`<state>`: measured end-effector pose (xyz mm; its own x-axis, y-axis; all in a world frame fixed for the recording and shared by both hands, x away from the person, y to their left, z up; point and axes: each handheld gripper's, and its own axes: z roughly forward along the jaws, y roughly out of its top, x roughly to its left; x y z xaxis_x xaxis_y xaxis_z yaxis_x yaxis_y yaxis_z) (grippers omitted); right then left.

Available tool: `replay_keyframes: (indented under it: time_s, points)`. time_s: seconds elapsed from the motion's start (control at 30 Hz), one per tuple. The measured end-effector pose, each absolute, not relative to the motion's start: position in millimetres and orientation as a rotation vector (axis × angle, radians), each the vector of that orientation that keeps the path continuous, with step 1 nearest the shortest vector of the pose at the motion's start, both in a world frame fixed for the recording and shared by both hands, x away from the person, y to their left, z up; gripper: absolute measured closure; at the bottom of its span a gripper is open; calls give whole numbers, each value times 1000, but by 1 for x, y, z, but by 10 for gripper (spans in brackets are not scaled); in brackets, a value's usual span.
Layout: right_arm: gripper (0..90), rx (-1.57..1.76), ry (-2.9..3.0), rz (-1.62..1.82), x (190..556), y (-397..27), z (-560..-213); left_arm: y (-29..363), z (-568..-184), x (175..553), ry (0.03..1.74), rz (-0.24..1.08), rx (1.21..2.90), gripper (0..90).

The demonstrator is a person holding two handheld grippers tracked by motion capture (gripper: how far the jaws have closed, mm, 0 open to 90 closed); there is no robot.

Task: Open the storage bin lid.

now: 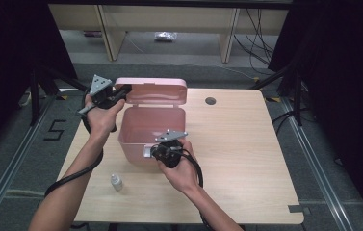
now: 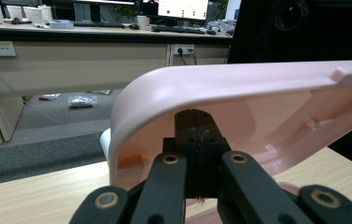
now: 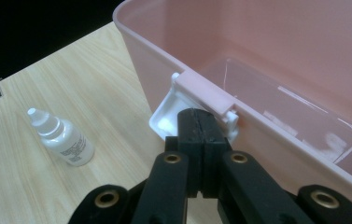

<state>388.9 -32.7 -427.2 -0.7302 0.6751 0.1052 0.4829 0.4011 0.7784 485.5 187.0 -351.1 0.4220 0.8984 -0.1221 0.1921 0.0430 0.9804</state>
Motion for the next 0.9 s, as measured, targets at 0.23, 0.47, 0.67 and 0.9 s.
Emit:
replay_keyframes:
  time_s: [0.23, 0.47, 0.67, 0.9]
  points:
    - [900, 1024, 2431, 1235, 389, -33, -427, 185, -351, 489, 1037, 726, 1453, 896]
    - [900, 1037, 2435, 1239, 388, -33, -427, 184, -352, 492, 1040, 731, 1465, 896]
    - [900, 1030, 2434, 1235, 388, -33, -427, 184, -353, 495, 1046, 733, 1469, 896]
    - [900, 1030, 2434, 1232, 388, -32, -427, 182, -353, 498, 1048, 732, 1477, 896]
